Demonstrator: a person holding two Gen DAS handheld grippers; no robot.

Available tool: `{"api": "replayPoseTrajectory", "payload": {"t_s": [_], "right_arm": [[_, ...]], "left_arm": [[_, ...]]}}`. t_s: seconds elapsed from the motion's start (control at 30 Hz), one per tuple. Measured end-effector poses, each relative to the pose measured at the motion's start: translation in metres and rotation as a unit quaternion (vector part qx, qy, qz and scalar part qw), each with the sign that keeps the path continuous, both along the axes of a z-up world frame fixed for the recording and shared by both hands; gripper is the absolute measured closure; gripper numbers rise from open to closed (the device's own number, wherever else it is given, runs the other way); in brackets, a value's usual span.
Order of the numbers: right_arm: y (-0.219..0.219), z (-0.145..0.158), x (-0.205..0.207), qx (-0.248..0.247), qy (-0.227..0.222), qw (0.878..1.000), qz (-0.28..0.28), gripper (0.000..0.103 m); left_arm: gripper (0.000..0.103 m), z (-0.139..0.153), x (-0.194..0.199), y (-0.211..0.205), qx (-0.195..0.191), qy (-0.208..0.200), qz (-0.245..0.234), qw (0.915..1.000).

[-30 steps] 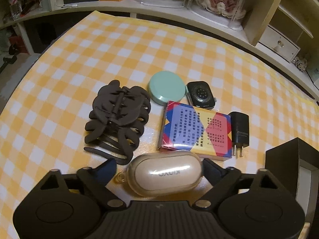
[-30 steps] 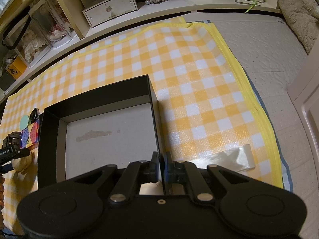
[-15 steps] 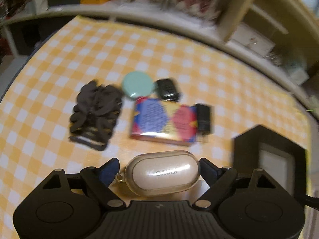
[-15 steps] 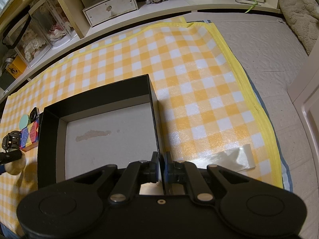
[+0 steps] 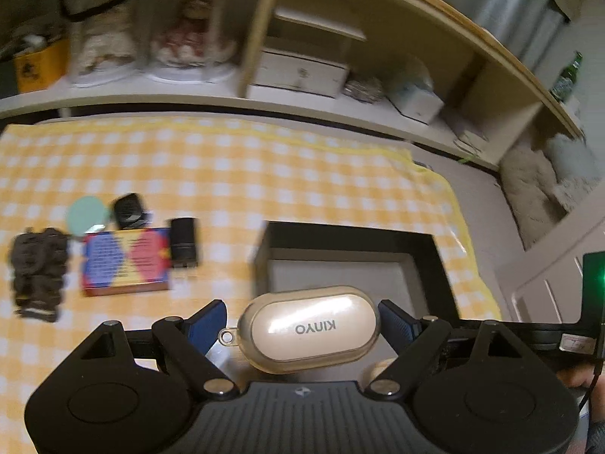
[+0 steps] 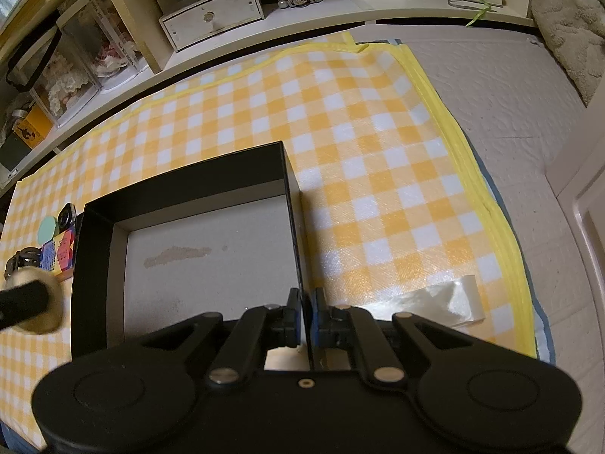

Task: Organize rigid objects
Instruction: 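Carry the KINYO case into the black tray and open the left tool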

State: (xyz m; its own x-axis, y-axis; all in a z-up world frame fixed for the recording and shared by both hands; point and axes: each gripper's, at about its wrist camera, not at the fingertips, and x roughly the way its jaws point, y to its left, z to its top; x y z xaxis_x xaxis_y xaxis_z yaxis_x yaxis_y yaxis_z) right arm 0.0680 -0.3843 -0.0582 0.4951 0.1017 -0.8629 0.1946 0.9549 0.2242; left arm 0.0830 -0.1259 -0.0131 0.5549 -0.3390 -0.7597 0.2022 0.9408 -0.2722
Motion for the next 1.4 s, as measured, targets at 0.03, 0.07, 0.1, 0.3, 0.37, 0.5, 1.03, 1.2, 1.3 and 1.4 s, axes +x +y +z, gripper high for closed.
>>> {"api": "replayPoseTrajectory", "payload": {"t_s": [0.03,0.07,0.1,0.3,0.37,0.5,1.03,1.2,1.3,1.4], "right_arm": [[-0.001,0.000,0.000,0.001,0.000,1.000,-0.001,0.097],[0.000,0.000,0.000,0.002,0.000,1.000,-0.001,0.097],[0.000,0.000,-0.001,0.003,0.000,1.000,-0.002,0.097],[0.000,0.001,0.000,0.006,0.000,1.000,-0.002,0.097],[0.000,0.001,0.000,0.008,0.000,1.000,-0.003,0.096],[-0.003,0.001,0.001,0.023,-0.001,1.000,-0.011,0.095],[-0.003,0.000,0.001,0.033,-0.002,0.999,-0.020,0.095],[-0.003,0.000,0.001,0.032,-0.002,0.999,-0.019,0.095],[-0.003,0.000,0.001,0.032,-0.002,0.999,-0.019,0.095],[-0.003,0.000,0.001,0.029,-0.002,0.999,-0.020,0.095]], "left_arm": [[0.017,-0.003,0.001,-0.009,0.002,0.003,-0.005,1.0000],[0.017,-0.007,0.002,-0.017,0.004,0.007,-0.012,0.9999],[0.017,-0.010,0.002,-0.023,0.004,0.009,-0.019,0.9998],[0.017,-0.040,0.008,-0.062,0.021,0.016,-0.044,0.9987],[0.017,-0.048,0.012,-0.069,0.018,0.024,-0.041,0.9987],[0.017,-0.060,0.020,-0.078,-0.007,0.037,-0.028,0.9989],[0.017,-0.069,0.001,-0.091,0.017,-0.009,-0.084,0.9962],[0.017,-0.073,-0.003,-0.105,0.025,-0.017,-0.105,0.9940],[0.017,-0.076,-0.003,-0.111,0.016,-0.017,-0.111,0.9935],[0.017,-0.078,-0.002,-0.115,0.003,-0.019,-0.108,0.9939]]}}
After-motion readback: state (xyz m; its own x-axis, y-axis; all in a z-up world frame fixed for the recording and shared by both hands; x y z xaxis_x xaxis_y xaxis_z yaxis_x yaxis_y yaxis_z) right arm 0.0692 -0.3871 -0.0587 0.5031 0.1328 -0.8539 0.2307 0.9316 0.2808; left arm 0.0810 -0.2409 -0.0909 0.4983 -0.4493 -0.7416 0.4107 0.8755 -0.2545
